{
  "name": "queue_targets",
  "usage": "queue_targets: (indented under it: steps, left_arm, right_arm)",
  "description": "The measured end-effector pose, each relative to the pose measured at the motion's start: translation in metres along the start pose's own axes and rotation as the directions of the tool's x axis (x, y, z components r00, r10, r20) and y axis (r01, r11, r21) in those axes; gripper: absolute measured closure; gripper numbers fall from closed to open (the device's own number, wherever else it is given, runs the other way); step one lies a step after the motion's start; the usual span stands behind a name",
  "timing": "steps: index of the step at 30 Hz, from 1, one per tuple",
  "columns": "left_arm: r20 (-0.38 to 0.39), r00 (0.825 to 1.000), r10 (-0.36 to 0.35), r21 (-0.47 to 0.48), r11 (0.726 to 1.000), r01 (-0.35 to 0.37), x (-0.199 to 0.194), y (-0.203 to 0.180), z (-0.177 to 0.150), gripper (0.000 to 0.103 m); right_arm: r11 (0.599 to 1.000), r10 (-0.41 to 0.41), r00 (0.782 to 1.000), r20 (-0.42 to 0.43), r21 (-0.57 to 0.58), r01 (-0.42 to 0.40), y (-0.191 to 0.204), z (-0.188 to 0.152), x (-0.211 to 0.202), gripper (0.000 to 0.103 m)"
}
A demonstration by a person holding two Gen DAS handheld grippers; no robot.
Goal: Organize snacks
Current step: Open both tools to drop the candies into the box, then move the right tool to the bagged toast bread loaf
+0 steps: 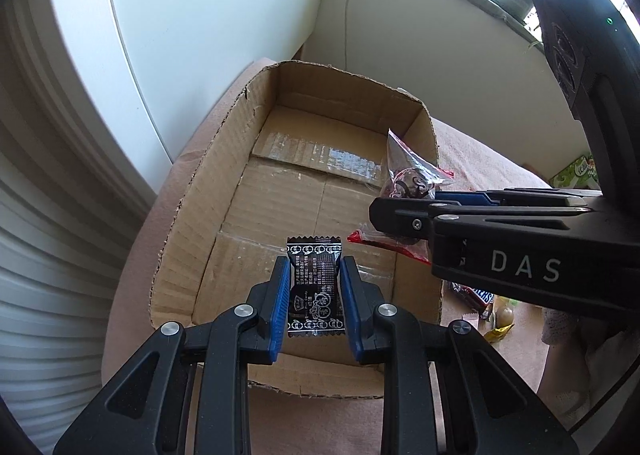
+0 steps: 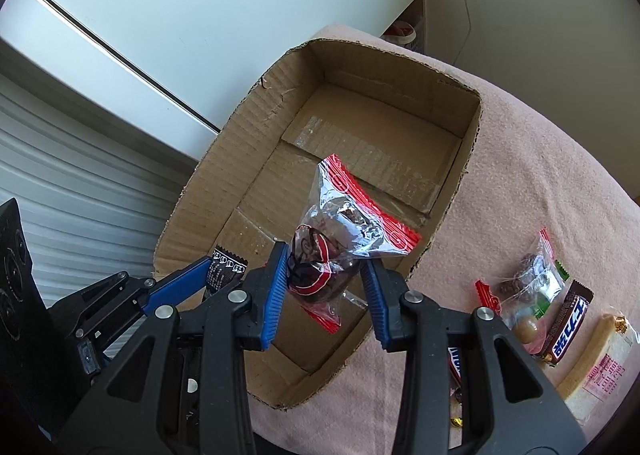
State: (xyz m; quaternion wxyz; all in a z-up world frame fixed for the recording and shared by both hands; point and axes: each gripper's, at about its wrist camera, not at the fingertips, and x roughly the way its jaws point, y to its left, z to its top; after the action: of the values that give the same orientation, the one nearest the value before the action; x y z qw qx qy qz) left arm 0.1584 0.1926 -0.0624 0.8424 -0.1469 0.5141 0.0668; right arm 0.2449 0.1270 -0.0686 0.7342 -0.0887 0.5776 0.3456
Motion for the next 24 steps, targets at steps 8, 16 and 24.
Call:
queue_targets:
  steps: [8, 16, 24]
  left_arm:
    - [0.002, 1.0, 0.008, 0.002, 1.0, -0.008, 0.0, -0.003, 0.002, 0.056]
    - [0.011, 1.0, 0.012, 0.002, 1.0, -0.012, -0.007, -0.009, 0.003, 0.055]
    - [0.028, 1.0, -0.003, 0.065, 0.998, 0.001, -0.014, -0.043, 0.003, 0.055]
  right_arm:
    - [1.0, -0.003, 1.0, -0.002, 0.001, 0.003, 0.001, -0.001, 0.002, 0.061]
    - [1.0, -0.018, 0.999, 0.033, 0.019, 0.017, -0.013, -0.005, -0.018, 0.048]
    - [0.996, -0.059, 0.996, 0.073, 0.069, 0.054, -0.046, -0.023, -0.046, 0.035]
